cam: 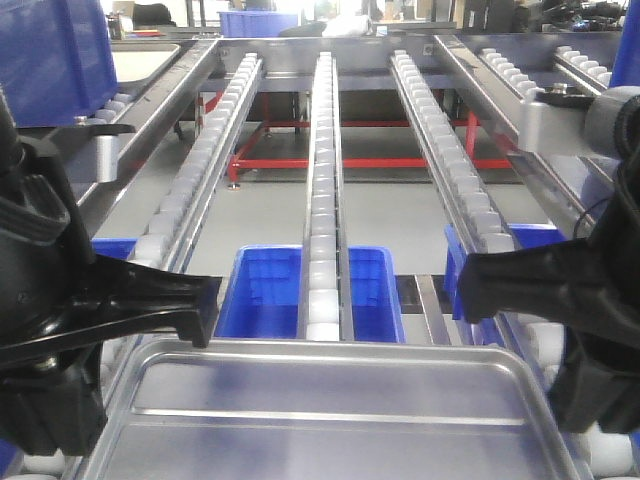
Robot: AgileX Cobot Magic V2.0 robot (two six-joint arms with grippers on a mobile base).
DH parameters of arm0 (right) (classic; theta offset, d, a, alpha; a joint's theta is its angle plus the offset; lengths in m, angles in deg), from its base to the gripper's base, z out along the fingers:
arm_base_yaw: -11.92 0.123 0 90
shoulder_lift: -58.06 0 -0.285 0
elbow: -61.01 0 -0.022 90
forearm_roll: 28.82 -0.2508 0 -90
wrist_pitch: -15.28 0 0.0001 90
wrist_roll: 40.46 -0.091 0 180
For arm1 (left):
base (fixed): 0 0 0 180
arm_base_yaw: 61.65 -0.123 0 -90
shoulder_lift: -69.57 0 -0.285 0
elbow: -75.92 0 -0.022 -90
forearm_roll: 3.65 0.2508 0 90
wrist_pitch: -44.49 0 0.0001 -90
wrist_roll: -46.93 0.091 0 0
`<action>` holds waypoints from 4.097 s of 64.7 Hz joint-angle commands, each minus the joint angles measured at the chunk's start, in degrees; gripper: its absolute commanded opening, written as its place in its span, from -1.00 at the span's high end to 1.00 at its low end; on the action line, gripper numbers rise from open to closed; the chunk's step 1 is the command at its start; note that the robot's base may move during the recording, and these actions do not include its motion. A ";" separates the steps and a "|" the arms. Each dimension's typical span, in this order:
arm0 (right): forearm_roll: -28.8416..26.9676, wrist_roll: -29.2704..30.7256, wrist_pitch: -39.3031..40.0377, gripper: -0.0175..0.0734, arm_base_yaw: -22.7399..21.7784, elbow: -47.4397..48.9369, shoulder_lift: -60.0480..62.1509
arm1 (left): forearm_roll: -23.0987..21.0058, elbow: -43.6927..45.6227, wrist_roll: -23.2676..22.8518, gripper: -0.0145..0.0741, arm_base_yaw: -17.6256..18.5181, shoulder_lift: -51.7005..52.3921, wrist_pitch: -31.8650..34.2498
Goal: Grab silver tray and stack on right shelf
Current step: 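Lower both grippers onto opposite edges of the silver tray, then close both grippers on the tray's side rims, then lift the silver tray with both grippers and pull it toward the robot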
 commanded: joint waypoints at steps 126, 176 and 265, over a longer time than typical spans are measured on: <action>-1.01 0.16 4.11 -0.31 0.08 1.86 -4.66 | 2.71 1.67 -2.76 0.08 0.27 -3.66 4.50; -1.01 0.16 4.11 -0.20 0.08 1.86 -6.27 | 2.49 1.67 -2.76 0.47 0.27 -3.66 4.40; -4.16 0.16 -11.87 0.49 0.12 9.28 4.53 | -2.98 9.39 -2.07 0.90 0.39 3.65 -9.58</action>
